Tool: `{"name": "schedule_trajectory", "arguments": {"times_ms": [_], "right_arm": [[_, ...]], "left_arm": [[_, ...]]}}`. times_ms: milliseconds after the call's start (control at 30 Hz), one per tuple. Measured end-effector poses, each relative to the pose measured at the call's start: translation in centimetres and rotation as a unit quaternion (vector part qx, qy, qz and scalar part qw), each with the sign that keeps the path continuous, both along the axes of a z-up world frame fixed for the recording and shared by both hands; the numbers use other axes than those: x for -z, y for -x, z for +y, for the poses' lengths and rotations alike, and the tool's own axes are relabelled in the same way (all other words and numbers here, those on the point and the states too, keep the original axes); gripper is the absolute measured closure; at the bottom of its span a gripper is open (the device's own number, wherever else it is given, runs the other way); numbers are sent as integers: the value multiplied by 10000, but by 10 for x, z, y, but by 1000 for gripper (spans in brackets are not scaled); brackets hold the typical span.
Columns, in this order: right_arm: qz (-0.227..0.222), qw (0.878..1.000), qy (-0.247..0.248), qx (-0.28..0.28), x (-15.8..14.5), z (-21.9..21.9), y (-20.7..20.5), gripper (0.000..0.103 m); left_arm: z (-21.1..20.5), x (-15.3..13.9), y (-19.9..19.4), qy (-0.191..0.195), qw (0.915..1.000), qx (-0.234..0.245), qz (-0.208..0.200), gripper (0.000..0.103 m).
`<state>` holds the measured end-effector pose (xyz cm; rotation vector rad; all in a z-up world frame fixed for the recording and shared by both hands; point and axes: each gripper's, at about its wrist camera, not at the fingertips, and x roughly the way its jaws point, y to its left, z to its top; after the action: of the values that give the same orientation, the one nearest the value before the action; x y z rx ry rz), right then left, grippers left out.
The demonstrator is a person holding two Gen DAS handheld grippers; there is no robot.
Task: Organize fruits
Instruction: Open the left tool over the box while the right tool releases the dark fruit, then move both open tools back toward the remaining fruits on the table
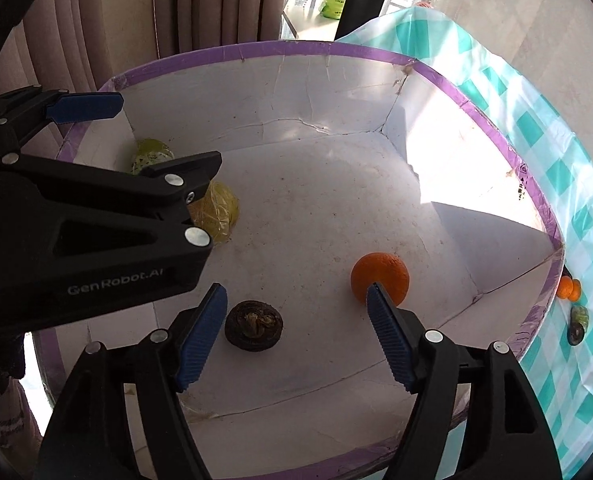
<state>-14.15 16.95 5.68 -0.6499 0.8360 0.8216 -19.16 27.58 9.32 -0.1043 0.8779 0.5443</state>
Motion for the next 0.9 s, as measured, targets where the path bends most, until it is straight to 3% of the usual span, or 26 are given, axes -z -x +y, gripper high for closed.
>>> {"name": "schedule_trajectory", "arguments": {"times_ms": [133,267,567,733,800,900], "right_arm": [[-138,9994,-314,5,-7,-9,2,19],[-217,9968,-766,46,-17,-28,-2,18],[-361,9758,-2092,529,-44,-108,-29,17],[-417,9587,-2525,1241,-43,-166,-60,17],[-423,9500,-2573,1716,-37,-194,-78,17],[-403,9316,-2574,2536,-21,-239,-109,17]], "left_arm": [[-7,-9,2,-299,9994,-98,-131,7],[-22,-26,4,-831,9952,-329,-397,4],[-91,-82,18,-1259,9711,-250,-2014,2],[-150,-91,14,-927,9593,388,-2641,2],[-179,-86,3,-776,9577,854,-2635,2],[-228,-66,-22,-748,9558,1670,-2303,2]]}}
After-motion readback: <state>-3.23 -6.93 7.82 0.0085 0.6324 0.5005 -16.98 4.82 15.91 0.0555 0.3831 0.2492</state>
